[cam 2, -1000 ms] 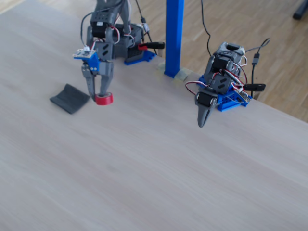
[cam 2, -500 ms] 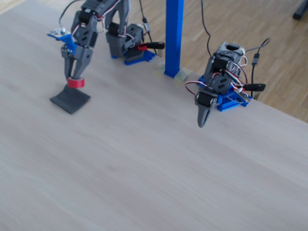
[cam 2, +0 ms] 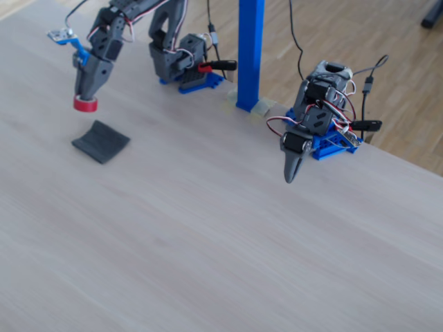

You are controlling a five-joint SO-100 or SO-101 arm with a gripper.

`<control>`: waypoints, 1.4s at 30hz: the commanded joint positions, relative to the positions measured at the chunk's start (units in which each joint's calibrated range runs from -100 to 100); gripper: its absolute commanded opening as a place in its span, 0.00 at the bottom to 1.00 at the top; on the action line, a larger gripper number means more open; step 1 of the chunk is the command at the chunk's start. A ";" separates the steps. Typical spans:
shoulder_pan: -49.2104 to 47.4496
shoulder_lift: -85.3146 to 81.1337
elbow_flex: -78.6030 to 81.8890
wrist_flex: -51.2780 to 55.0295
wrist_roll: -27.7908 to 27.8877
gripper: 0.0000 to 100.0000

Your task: Grab the red tape and move it to the grey mat

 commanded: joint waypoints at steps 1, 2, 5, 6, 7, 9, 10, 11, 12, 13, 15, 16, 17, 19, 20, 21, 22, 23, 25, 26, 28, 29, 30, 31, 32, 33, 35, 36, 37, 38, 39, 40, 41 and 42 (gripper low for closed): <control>2.58 0.38 -0.36 -0.81 0.15 0.02; 3.03 1.12 -0.54 -0.81 0.15 0.02; 3.12 3.86 -0.45 -2.67 0.15 0.02; 3.12 5.03 -0.36 -3.86 0.15 0.02; 3.12 6.27 -0.45 -4.96 0.15 0.02; 2.94 8.84 -1.17 -7.17 0.21 0.02; 2.58 9.92 -1.17 -8.27 0.21 0.02; 2.31 11.09 -1.17 -9.38 0.21 0.02; 2.13 12.17 -1.17 -10.22 0.21 0.02; 1.95 13.25 -1.17 -10.90 0.21 0.02; 0.59 15.07 -1.53 -12.34 0.21 0.02; -0.04 15.90 -1.98 -12.68 0.21 0.02; -0.58 16.73 -2.53 -12.85 0.21 0.02; -1.93 18.14 -3.70 -12.94 0.10 0.02; -2.38 18.89 -4.42 -12.94 0.15 0.02; -2.47 19.64 -4.97 -12.94 0.15 0.02; -2.65 20.47 -5.33 -12.94 0.15 0.02; -3.28 21.30 -5.51 -12.94 0.15 0.02; -3.55 22.71 -5.87 -13.02 -0.21 0.02; -3.55 23.29 -6.50 -13.02 0.00 0.02; -3.82 24.95 -7.86 -13.02 0.15 0.02; -3.91 25.78 -8.40 -13.02 0.15 0.02; -3.91 26.69 -8.76 -13.02 0.15 0.02; -3.91 27.52 -9.12 -13.02 0.10 0.02; -3.91 28.36 -9.67 -13.02 0.05 0.02; -3.73 29.19 -9.94 -13.02 -0.16 0.02; -3.55 30.68 -10.21 -13.02 -0.32 0.03; -3.55 31.26 -10.57 -13.02 -0.32 0.03; -3.55 31.59 -10.66 -13.02 -0.32 0.03; -3.55 31.68 -10.66 -13.02 -0.32 0.03; -3.55 31.68 -10.66 -13.02 -0.32 0.05; -3.64 31.51 -10.66 -12.94 -0.32 0.07; -3.82 31.34 -10.57 -12.94 -0.21 0.10; -3.82 31.26 -10.57 -12.94 0.05 0.12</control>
